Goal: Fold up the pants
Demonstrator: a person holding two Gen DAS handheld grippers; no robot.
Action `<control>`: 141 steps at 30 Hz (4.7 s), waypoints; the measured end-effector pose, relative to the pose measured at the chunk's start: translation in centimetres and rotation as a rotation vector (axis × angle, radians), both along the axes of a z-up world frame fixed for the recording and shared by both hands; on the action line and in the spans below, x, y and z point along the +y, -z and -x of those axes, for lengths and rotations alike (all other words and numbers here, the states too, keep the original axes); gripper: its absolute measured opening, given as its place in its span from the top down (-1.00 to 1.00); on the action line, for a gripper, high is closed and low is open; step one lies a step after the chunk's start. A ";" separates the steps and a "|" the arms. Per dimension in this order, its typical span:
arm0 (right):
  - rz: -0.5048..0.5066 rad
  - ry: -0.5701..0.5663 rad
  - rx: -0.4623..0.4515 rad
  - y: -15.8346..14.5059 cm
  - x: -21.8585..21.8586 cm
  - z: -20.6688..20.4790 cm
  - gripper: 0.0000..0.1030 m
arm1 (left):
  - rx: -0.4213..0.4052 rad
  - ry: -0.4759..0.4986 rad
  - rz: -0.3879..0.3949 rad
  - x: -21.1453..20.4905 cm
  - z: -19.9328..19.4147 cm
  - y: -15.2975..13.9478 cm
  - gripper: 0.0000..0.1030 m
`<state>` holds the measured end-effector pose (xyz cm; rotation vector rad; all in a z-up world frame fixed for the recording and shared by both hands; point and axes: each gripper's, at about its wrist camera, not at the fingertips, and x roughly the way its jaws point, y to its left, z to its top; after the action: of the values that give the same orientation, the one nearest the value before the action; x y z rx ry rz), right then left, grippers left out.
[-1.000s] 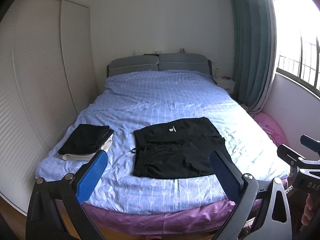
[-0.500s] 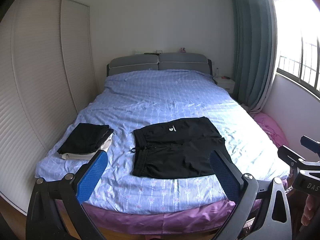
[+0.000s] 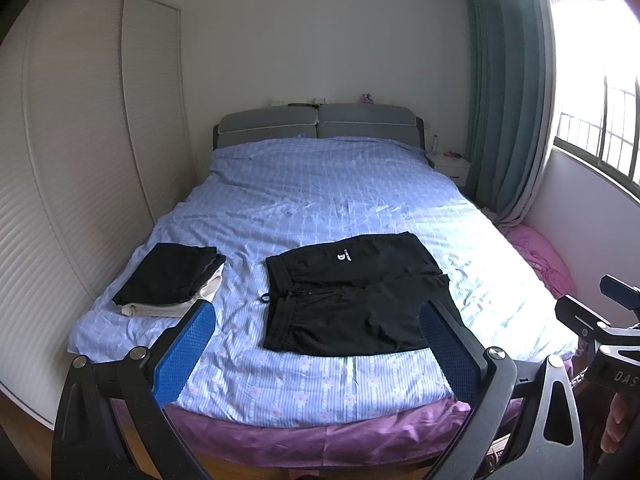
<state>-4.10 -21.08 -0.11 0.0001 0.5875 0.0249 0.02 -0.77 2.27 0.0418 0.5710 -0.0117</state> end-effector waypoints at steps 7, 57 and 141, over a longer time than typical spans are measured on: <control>0.000 -0.001 0.002 0.3 -0.2 0.2 -1.00 | 0.002 0.001 0.001 0.0 0.0 0.1 -1.00; -0.083 0.318 0.456 29.4 -2.5 -22.8 -0.97 | 0.520 -0.196 0.038 7.2 -25.6 31.2 -1.00; -0.171 0.267 0.302 12.7 -6.7 -44.0 0.88 | 0.662 -0.265 0.237 8.3 -40.3 22.5 0.86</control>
<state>39.90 -27.74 -12.86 0.2520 0.8816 -0.1876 40.36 7.54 -20.18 -0.2791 1.2295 0.1706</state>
